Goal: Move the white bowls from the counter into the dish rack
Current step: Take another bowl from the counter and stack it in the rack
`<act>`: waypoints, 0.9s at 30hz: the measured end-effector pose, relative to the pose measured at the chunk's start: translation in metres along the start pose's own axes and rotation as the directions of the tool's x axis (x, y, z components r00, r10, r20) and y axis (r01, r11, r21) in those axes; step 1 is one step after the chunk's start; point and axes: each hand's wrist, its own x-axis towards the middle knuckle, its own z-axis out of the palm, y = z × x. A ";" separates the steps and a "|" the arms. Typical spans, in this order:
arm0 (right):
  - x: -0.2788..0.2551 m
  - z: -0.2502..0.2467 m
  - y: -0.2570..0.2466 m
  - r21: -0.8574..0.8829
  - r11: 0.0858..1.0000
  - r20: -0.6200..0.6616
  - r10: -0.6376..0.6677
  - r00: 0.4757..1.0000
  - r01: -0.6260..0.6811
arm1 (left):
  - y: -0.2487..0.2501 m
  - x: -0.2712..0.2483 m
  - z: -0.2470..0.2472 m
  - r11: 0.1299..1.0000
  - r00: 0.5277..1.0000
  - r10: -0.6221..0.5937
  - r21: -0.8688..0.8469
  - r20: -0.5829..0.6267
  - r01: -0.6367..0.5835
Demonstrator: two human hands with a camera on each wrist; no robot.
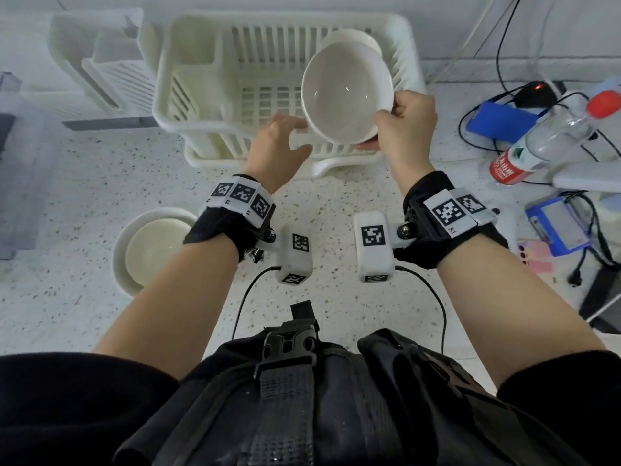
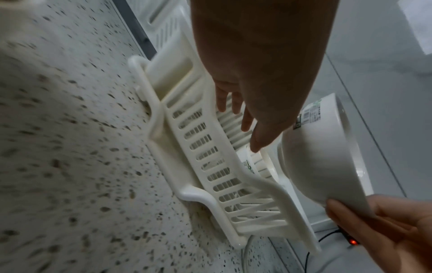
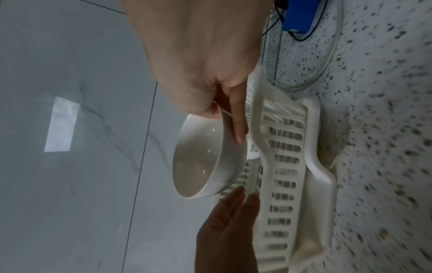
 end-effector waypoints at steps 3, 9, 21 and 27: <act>0.026 -0.006 0.003 0.029 0.999 0.004 0.014 1.000 -0.014 | 0.006 0.023 0.012 0.998 0.997 -0.033 0.063 0.070 0.029; 0.075 0.002 0.004 0.037 0.999 -0.013 0.040 0.999 -0.039 | 0.006 0.062 0.022 0.993 0.947 -0.110 0.083 0.302 0.089; 0.149 0.053 0.022 -0.025 0.997 -0.104 0.074 0.992 -0.077 | -0.026 0.107 0.038 0.968 0.831 -0.188 0.240 0.524 0.068; 0.163 0.058 0.028 -0.025 0.995 -0.089 0.094 0.992 -0.097 | -0.030 0.116 0.042 0.959 0.751 -0.221 0.279 0.623 0.050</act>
